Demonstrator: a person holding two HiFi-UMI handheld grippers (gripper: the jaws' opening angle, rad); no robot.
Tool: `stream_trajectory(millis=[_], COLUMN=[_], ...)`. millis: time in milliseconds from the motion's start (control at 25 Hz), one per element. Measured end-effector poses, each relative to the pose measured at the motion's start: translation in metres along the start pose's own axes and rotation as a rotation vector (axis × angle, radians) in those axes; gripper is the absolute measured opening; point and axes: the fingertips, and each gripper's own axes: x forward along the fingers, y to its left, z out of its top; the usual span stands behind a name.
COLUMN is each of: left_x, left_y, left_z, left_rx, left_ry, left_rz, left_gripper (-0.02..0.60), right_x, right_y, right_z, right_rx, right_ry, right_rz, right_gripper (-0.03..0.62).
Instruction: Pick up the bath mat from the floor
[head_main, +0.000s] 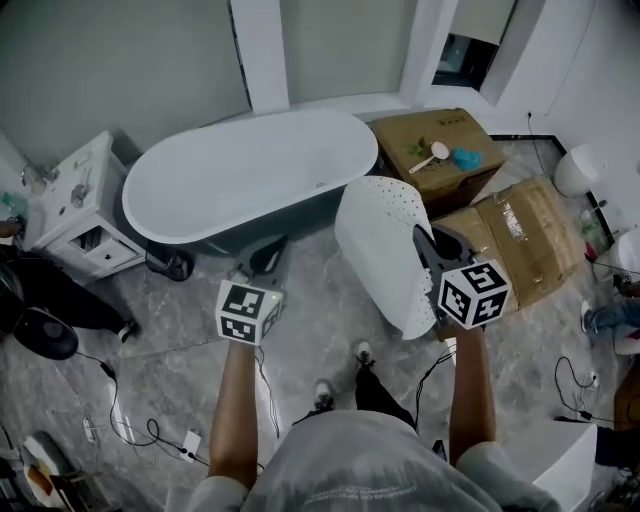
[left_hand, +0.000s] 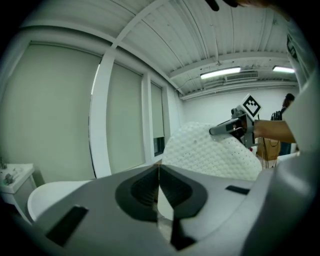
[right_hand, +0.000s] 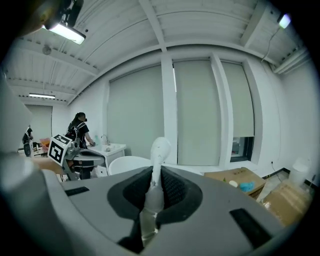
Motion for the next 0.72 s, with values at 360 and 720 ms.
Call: stream_trajectory(millis=[360,720], left_x=[-0.072,-0.125], left_y=[-0.012,-0.004], left_z=[0.066,0.083], left_rx=[0.045,0.052], left_ry=[-0.136,-0.181], left_rz=[0.061,0.113], left_gripper=[0.018,0.018], right_x=[-0.047,-0.076], right_y=[0.042,0.079], right_z=[0.047,0.074], right_rx=[-0.047,-0.052], right_ry=[-0.074,-0.124], right_rz=[0.013,0.049], right_gripper=[0.037,0.037])
